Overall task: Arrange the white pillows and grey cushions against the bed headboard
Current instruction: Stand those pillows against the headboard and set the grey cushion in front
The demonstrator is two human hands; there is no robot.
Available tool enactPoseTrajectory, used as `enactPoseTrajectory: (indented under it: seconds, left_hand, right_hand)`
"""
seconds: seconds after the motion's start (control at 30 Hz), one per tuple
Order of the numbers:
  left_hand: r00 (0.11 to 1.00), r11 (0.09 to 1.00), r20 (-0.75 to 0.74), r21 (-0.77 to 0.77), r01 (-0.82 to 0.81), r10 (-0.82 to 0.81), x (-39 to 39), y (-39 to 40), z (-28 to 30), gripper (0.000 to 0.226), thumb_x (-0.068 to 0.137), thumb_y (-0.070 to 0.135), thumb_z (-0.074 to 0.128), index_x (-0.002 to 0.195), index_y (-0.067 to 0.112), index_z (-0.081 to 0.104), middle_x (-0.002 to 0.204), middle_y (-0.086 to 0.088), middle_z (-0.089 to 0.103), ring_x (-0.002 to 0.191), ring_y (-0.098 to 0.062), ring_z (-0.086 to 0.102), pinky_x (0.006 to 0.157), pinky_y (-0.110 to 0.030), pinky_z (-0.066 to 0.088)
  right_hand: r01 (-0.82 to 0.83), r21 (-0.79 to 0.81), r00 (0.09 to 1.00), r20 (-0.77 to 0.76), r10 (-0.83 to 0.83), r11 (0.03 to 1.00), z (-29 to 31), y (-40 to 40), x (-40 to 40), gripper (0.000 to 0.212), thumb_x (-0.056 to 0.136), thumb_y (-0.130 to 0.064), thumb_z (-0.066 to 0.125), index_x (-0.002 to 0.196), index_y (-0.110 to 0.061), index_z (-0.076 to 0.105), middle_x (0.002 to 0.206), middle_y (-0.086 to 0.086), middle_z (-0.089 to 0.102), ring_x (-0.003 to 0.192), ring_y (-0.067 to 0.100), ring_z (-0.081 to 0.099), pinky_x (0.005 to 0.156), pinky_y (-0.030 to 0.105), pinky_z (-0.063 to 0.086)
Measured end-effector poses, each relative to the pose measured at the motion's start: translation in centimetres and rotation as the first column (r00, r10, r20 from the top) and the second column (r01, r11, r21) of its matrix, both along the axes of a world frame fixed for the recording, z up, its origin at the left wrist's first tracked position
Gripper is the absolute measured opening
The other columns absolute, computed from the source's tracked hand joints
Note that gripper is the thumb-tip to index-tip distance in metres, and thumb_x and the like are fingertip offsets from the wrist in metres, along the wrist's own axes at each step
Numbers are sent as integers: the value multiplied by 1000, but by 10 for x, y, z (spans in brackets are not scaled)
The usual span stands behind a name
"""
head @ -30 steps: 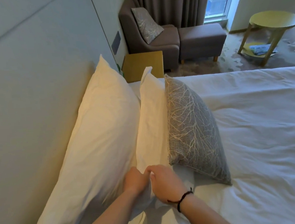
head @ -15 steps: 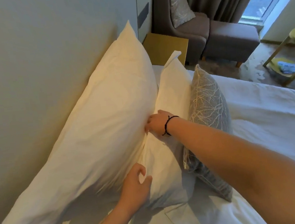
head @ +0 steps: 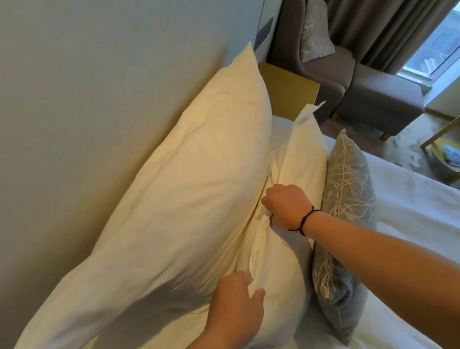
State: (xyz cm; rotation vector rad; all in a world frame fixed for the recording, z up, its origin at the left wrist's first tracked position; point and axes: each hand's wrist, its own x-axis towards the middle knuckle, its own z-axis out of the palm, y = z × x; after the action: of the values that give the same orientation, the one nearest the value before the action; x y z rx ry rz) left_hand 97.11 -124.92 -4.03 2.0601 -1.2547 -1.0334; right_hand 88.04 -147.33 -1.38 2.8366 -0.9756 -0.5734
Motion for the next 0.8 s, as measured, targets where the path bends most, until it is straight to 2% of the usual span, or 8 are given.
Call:
enactPoseTrajectory:
  seconds: [0.1,0.2,0.27,0.33,0.47,0.6,0.73,0.8]
  left_hand:
    - [1000,1000,-18,12,-4,4,11,24,2,39,82,40,64,59,23,37,58,10,41,56,-6,40,49,-18,25]
    - [987,990,-98,76,-120,127,29,35,4,31,76,43,72,62,20,57,59,8,59,56,-2,50,50,-18,35]
    - [968,972,-153,158,-173,197,42,34,5,40,73,51,73,67,15,59,62,6,62,55,-6,51,51,-25,35]
    - [972,976,-182,183,-117,150,53,32,6,42,74,55,71,64,19,52,58,7,52,53,-8,45,51,-27,31]
    - [988,996,-135,55,-66,73,62,42,7,42,82,43,69,60,19,42,56,2,37,49,-7,29,46,-24,23]
    - [978,983,-110,70,-170,177,69,72,0,39,86,32,69,58,18,46,55,6,46,52,-9,39,50,-24,29]
    - [964,963,-57,92,-254,260,81,104,-3,39,88,31,69,59,19,45,56,4,49,53,-9,44,54,-31,31]
    - [953,952,-8,44,-302,302,87,116,-2,40,87,31,69,58,19,45,53,6,49,50,-4,43,52,-29,32]
  right_hand:
    - [-49,34,991,128,44,998,-2,18,6,23,80,-11,57,67,-17,39,69,-2,32,69,20,33,47,29,20]
    - [-31,31,983,182,25,999,-8,34,13,21,83,-12,55,69,-17,41,69,-2,34,70,23,38,51,30,25]
    - [-7,21,987,160,3,1000,-7,38,16,17,85,-14,51,73,-20,42,69,-3,34,72,24,41,58,33,27]
    - [-9,42,992,125,4,999,-2,36,18,15,85,-15,50,77,-24,41,71,-5,37,73,22,36,65,34,26]
    - [5,252,1000,17,-9,968,13,27,21,8,86,-17,52,86,-23,49,85,-1,50,79,24,45,65,32,32]
    - [54,344,996,-82,-28,937,31,19,23,16,92,-32,58,105,-24,65,98,-3,51,94,25,56,76,35,46]
    - [-11,288,999,53,-4,958,37,22,24,23,94,-27,57,88,-8,71,90,10,61,86,31,59,71,37,46]
    - [-16,286,988,153,-29,958,33,29,27,22,95,-21,55,92,-7,72,91,8,58,88,31,58,73,35,45]
